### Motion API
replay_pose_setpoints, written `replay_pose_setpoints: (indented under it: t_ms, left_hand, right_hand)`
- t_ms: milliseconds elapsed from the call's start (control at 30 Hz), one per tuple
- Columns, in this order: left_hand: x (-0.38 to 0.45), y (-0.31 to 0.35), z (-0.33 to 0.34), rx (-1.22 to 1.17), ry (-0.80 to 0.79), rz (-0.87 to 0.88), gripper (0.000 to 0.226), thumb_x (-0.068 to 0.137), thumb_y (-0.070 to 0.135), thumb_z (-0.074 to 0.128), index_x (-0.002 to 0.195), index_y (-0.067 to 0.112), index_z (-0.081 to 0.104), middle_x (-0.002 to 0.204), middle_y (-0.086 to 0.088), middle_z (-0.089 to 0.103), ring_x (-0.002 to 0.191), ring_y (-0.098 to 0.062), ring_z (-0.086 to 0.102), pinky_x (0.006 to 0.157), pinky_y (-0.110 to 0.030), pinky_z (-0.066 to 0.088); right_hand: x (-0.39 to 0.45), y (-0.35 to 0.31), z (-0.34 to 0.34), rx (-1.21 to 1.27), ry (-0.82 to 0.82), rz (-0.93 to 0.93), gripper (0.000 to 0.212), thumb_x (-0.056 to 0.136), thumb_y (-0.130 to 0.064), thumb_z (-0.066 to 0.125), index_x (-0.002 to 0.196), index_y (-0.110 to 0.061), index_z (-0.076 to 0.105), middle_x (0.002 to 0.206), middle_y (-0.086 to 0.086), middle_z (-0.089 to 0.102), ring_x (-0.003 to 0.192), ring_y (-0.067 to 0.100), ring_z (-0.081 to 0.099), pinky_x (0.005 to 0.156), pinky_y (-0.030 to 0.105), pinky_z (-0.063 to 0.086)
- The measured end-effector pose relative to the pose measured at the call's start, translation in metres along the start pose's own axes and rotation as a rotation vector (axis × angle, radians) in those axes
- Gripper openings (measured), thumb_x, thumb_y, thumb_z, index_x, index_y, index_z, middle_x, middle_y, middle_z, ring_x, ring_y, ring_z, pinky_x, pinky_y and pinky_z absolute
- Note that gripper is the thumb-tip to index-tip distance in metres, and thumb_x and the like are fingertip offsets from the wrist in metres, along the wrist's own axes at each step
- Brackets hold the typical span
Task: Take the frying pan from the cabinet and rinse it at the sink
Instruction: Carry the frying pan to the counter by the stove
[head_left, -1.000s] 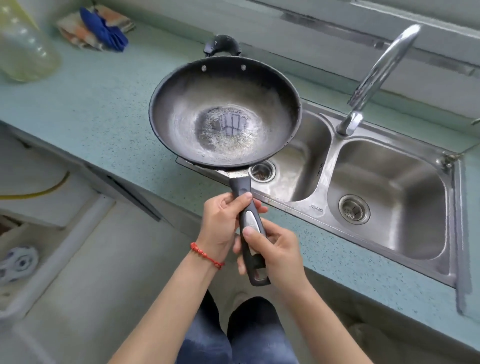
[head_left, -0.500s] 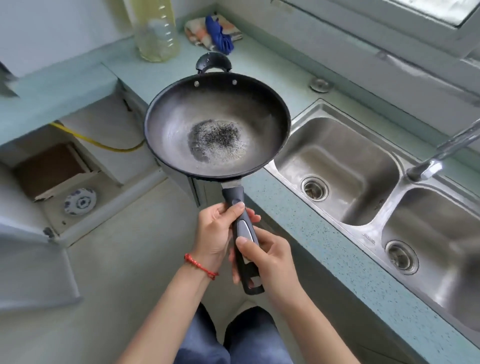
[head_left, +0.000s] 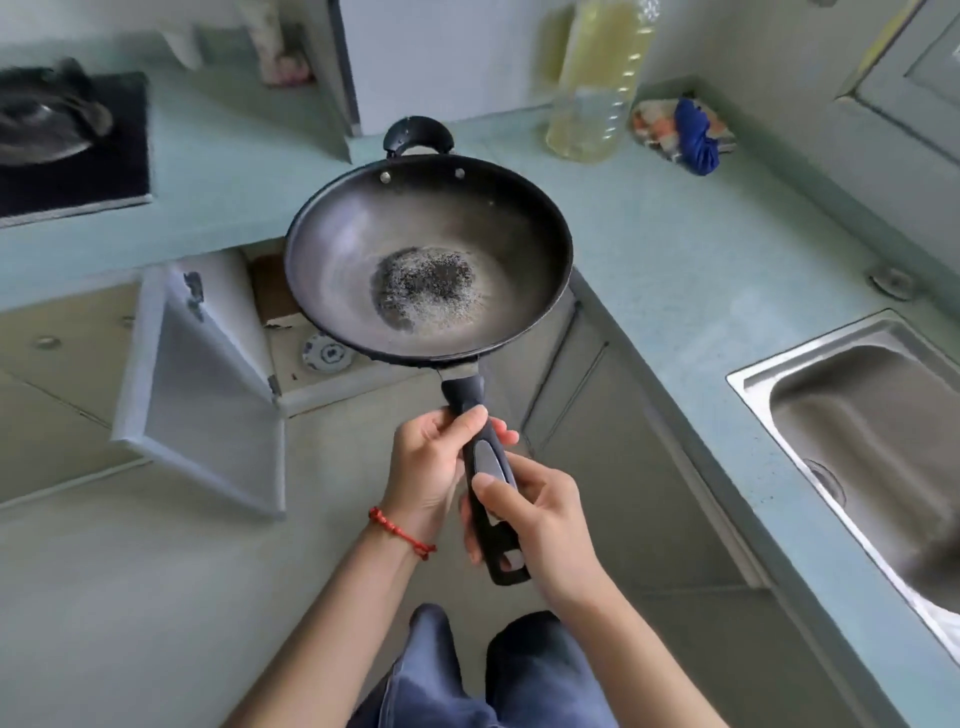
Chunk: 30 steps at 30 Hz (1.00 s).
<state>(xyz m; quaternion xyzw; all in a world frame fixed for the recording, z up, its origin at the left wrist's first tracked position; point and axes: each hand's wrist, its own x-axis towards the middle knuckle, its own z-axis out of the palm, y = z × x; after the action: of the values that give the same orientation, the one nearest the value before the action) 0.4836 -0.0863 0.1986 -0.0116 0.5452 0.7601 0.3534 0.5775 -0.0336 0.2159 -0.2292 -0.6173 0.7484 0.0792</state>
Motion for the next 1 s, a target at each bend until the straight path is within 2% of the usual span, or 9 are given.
replay_pose_setpoints:
  t_ms: [267, 433, 600, 833, 1000]
  left_hand:
    - [0.005, 0.054, -0.086, -0.148, 0.282, 0.147, 0.023, 0.087, 0.003, 0.050, 0.065, 0.000, 0.059, 0.055, -0.002, 0.065, 0.057, -0.017, 0.067, 0.053, -0.025, 0.054]
    - [0.009, 0.083, -0.128, -0.218, 0.459, 0.233, 0.023, 0.087, 0.005, 0.050, 0.066, 0.001, 0.058, 0.054, -0.001, 0.065, 0.057, -0.015, 0.067, 0.055, -0.024, 0.054]
    - [0.014, 0.107, -0.161, -0.309, 0.655, 0.325, 0.021, 0.087, 0.005, 0.050, 0.068, -0.001, 0.059, 0.057, -0.004, 0.064, 0.058, -0.016, 0.067, 0.053, -0.023, 0.053]
    - [0.002, 0.122, -0.202, -0.430, 0.908, 0.450, 0.021, 0.086, 0.008, 0.053, 0.070, -0.003, 0.060, 0.063, -0.011, 0.063, 0.059, -0.019, 0.066, 0.056, -0.027, 0.054]
    - [-0.023, 0.123, -0.238, -0.466, 1.052, 0.507, 0.023, 0.086, 0.009, 0.052, 0.069, -0.003, 0.063, 0.062, -0.010, 0.067, 0.063, -0.020, 0.067, 0.060, -0.027, 0.055]
  right_hand:
    - [0.054, -0.009, 0.083, -0.091, -0.341, 0.035, 0.015, 0.081, -0.012, 0.051, 0.070, -0.002, 0.053, 0.059, 0.011, 0.057, 0.038, 0.023, 0.052, 0.040, 0.024, 0.035]
    - [0.093, -0.015, 0.128, -0.142, -0.559, 0.062, 0.013, 0.080, -0.012, 0.051, 0.070, -0.004, 0.053, 0.056, 0.004, 0.058, 0.039, 0.023, 0.052, 0.042, 0.028, 0.035]
    - [0.131, -0.026, 0.167, -0.191, -0.789, 0.083, 0.014, 0.085, -0.006, 0.052, 0.072, -0.001, 0.053, 0.055, 0.004, 0.059, 0.038, 0.021, 0.052, 0.038, 0.019, 0.034]
    - [0.162, -0.024, 0.224, -0.245, -1.088, 0.114, 0.018, 0.090, 0.001, 0.050, 0.073, 0.000, 0.056, 0.057, 0.005, 0.061, 0.039, 0.021, 0.054, 0.036, 0.022, 0.038]
    - [0.161, -0.013, 0.271, -0.296, -1.278, 0.169, 0.015, 0.082, -0.013, 0.053, 0.069, -0.006, 0.054, 0.058, 0.006, 0.060, 0.040, 0.024, 0.055, 0.038, 0.023, 0.038]
